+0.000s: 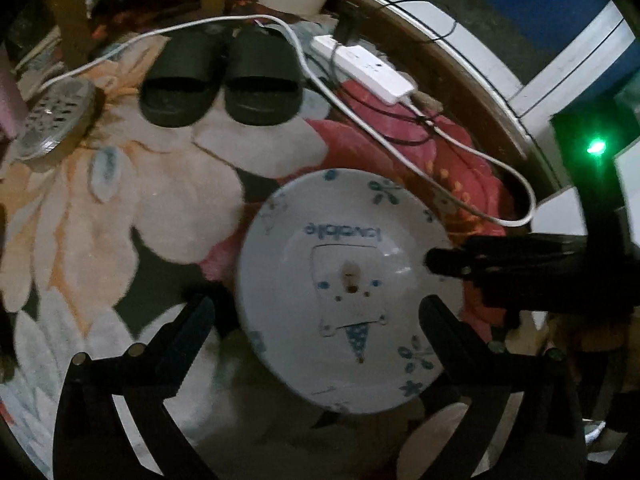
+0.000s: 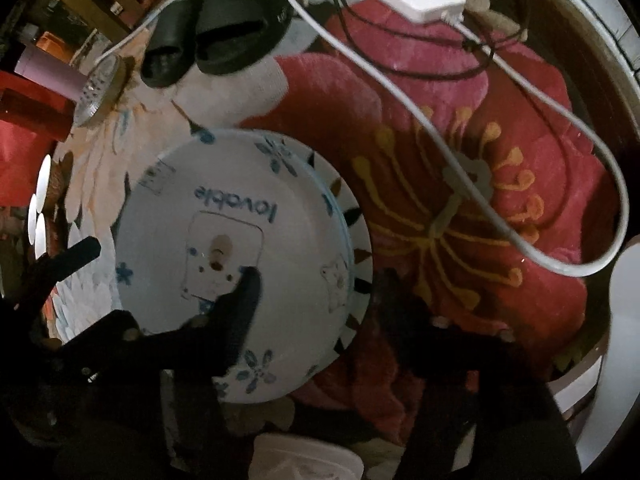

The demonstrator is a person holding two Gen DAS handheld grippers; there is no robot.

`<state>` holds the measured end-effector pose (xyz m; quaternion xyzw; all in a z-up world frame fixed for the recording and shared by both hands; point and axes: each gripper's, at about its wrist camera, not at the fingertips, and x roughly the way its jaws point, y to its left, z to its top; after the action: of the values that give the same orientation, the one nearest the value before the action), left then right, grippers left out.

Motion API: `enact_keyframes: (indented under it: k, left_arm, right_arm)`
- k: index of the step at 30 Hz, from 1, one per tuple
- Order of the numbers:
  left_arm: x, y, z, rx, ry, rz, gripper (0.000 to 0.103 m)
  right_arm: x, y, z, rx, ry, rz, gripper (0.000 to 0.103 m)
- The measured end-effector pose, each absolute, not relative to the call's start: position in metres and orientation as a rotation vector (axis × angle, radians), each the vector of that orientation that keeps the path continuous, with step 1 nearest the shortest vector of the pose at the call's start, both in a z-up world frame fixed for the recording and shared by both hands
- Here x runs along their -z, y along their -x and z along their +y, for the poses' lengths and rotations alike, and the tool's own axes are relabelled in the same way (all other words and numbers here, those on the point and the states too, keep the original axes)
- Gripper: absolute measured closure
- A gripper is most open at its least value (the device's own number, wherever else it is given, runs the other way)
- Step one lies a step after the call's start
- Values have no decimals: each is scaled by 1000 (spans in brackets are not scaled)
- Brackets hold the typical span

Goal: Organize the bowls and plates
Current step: 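Lower the small bear plate onto the stack and open the right tool, then move the right tool back toward the three white bowls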

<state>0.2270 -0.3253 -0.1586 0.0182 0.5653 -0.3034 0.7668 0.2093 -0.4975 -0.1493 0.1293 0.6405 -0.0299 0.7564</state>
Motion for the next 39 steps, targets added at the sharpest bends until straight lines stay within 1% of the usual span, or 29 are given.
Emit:
enact_keyframes:
  k: [2,3,4,5,19,39]
  left_arm:
    - [159,-227,-318,622,-61,1221,0]
    - [160,-227,-313,608,-62,1219,0]
    - [161,-228,-307,598,-61,1218,0]
    - [161,-229,-302,582,-61,1217,0]
    - [148,-239,-236,449,-20,1179,0]
    - [149,-233,-151,328,15,1180,0]
  right_arm:
    - [142,-210,-494,64,-271,1377,20]
    - [140,-210,-491,61,-269,1370,8]
    - [137,-211,-488,62,-270,1364,1]
    - [135,-212,-485,60,-272,1362,0]
    - [124,-230,-416,-38,-238,1350,0]
    - [127,-236,-347,-138,-178,1366,0]
